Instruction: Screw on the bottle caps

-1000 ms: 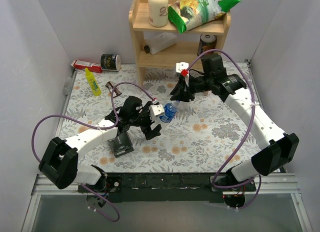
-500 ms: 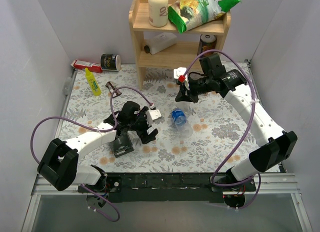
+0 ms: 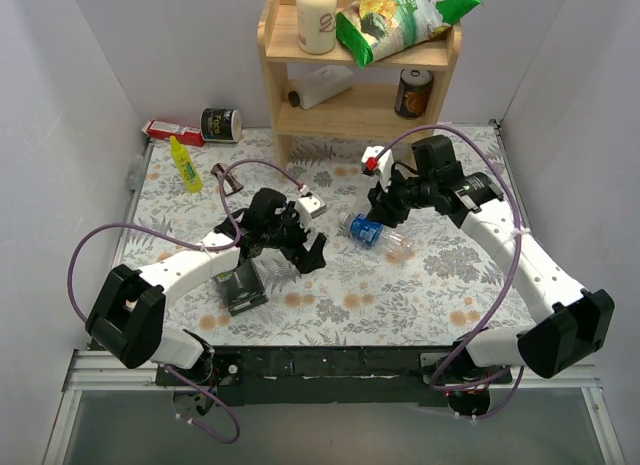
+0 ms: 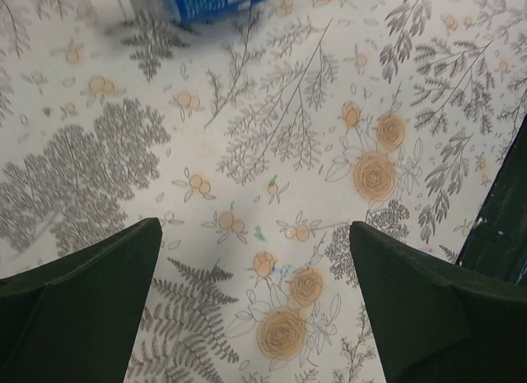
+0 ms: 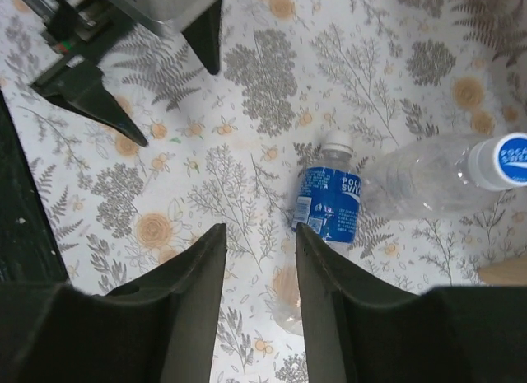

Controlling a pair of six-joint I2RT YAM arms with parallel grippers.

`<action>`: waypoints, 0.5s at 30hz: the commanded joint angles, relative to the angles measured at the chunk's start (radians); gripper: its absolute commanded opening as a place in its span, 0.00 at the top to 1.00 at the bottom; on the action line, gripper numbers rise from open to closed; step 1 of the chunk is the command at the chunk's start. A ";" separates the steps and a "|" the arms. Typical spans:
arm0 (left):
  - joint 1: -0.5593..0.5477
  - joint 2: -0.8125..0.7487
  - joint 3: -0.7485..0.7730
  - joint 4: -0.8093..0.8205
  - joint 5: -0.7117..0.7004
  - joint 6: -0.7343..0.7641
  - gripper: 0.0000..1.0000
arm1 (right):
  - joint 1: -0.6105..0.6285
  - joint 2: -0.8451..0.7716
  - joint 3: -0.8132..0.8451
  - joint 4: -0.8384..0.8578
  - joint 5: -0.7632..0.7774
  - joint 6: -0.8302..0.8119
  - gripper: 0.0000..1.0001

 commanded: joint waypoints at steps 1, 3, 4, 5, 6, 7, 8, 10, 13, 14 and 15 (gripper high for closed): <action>0.032 -0.052 -0.065 -0.012 -0.060 -0.073 0.02 | 0.010 0.055 -0.033 0.022 0.149 -0.053 0.49; 0.048 -0.058 -0.077 -0.017 -0.066 -0.084 0.02 | 0.012 0.099 -0.034 0.016 0.180 -0.081 0.47; 0.060 -0.066 -0.080 -0.015 -0.067 -0.085 0.02 | 0.012 0.113 -0.039 0.016 0.209 -0.097 0.47; 0.066 -0.071 -0.083 -0.012 -0.070 -0.085 0.02 | 0.012 0.135 -0.045 0.014 0.217 -0.131 0.46; 0.071 -0.075 -0.088 -0.008 -0.074 -0.084 0.02 | 0.012 0.139 -0.066 0.017 0.232 -0.149 0.45; 0.081 -0.087 -0.098 -0.006 -0.075 -0.081 0.02 | 0.012 0.144 -0.083 0.031 0.261 -0.160 0.43; 0.084 -0.094 -0.102 -0.004 -0.075 -0.079 0.02 | 0.012 0.152 -0.097 0.037 0.275 -0.191 0.42; 0.097 -0.104 -0.114 -0.003 -0.075 -0.069 0.02 | 0.013 0.164 -0.137 0.045 0.312 -0.209 0.30; 0.109 -0.124 -0.126 0.000 -0.071 -0.065 0.02 | 0.012 0.172 -0.204 0.078 0.344 -0.258 0.21; 0.112 -0.130 -0.132 -0.003 -0.067 -0.067 0.02 | 0.012 0.173 -0.223 0.107 0.351 -0.271 0.20; 0.112 -0.132 -0.135 -0.001 -0.066 -0.068 0.02 | 0.012 0.173 -0.237 0.123 0.357 -0.289 0.20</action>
